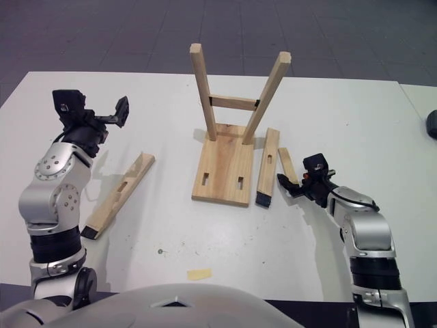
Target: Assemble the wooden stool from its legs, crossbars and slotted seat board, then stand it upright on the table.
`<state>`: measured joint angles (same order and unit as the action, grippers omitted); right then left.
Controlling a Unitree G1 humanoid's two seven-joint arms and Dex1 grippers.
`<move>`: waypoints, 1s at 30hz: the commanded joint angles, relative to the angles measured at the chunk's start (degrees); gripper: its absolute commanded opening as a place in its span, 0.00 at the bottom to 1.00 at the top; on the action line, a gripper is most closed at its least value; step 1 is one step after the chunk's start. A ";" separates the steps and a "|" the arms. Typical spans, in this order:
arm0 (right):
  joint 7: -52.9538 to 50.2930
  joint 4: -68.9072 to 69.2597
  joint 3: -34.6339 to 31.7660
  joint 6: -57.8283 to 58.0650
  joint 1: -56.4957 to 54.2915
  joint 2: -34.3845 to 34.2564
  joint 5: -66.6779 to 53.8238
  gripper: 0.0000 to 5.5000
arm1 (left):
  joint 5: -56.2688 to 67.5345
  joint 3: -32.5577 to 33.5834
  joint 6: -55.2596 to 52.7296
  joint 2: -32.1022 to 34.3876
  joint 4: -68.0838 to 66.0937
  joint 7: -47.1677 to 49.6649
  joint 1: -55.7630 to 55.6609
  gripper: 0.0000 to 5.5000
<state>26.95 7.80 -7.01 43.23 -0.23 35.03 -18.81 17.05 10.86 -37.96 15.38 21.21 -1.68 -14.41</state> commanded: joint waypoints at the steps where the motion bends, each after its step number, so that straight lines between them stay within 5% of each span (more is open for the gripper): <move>1: 1.90 -1.38 2.46 5.05 2.39 1.22 0.18 0.72 | -0.85 -0.59 0.23 -1.43 1.33 0.75 0.89 0.98; 19: 1.51 -8.29 4.43 -0.66 -1.75 -0.90 2.77 0.25 | -2.38 -0.58 0.74 -3.15 1.79 1.22 1.69 0.98; 30: -2.33 -8.95 0.97 -4.52 -3.47 -4.34 2.63 0.24 | -2.61 -0.80 1.51 -2.80 -1.14 -0.02 -1.96 0.98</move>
<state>26.22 0.34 -5.84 37.95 -4.96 31.82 -17.41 14.80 10.22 -36.66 12.23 20.47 -1.38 -15.20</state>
